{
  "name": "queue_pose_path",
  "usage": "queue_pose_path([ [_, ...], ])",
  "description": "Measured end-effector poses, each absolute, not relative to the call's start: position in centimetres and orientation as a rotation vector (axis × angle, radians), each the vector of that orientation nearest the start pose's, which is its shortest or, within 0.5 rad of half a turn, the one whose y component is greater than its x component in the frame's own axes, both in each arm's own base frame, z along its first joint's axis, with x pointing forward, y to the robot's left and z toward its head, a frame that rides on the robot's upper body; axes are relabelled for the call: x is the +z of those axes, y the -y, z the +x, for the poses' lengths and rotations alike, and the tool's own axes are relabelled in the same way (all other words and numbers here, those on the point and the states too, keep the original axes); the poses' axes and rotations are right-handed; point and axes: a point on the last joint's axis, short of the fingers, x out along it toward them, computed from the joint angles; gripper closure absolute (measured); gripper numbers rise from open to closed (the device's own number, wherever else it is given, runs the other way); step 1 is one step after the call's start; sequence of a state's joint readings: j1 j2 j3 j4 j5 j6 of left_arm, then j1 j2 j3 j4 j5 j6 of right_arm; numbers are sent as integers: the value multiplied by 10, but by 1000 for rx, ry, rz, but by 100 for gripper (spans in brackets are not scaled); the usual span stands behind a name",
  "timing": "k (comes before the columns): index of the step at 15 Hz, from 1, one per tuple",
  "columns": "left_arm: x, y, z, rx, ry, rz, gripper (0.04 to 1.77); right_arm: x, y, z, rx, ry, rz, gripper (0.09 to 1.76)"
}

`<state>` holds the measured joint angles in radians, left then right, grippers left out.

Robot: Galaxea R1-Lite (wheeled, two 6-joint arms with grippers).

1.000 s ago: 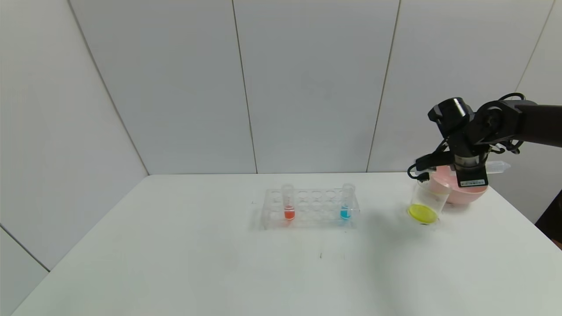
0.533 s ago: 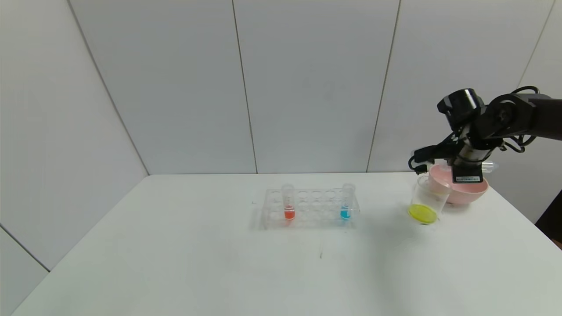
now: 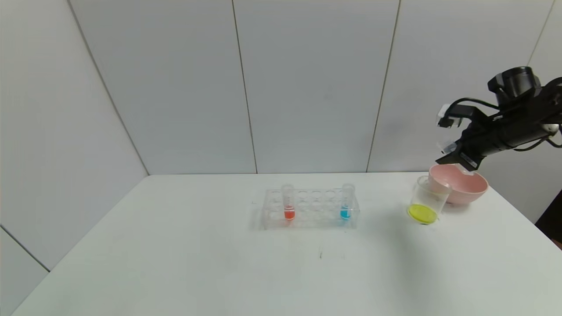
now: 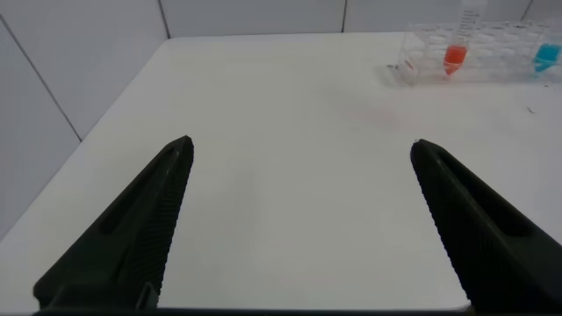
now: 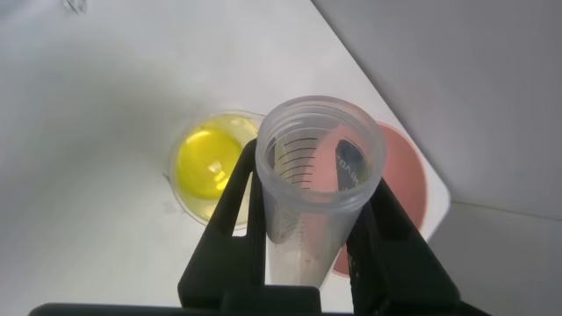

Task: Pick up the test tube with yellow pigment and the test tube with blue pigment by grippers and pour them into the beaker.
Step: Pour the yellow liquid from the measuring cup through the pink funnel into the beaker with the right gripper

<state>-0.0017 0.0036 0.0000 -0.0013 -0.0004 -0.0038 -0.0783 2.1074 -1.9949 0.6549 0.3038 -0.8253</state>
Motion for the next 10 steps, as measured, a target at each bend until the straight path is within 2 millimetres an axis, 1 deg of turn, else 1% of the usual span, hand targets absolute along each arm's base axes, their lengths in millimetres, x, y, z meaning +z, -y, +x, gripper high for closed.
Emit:
queue_pose_path([
  [1,76,0,-23,-2,-2,-4,5,249,29,404,512,-591,-513,127],
  [3,76,0,-23,-2,-2,-4,5,263,35,401,472,-541,-338,127],
  [5,76,0,-23,-2,-2,-4,5,274,38,401,405,-471,-197,127],
  [6,76,0,-23,-2,-2,-4,5,277,40,402,381,-423,-159,127],
  [8,76,0,-23,-2,-2,-4,5,273,46,402,349,-344,-134,127],
  [10,76,0,-23,-2,-2,-4,5,260,54,400,321,-274,-135,127],
])
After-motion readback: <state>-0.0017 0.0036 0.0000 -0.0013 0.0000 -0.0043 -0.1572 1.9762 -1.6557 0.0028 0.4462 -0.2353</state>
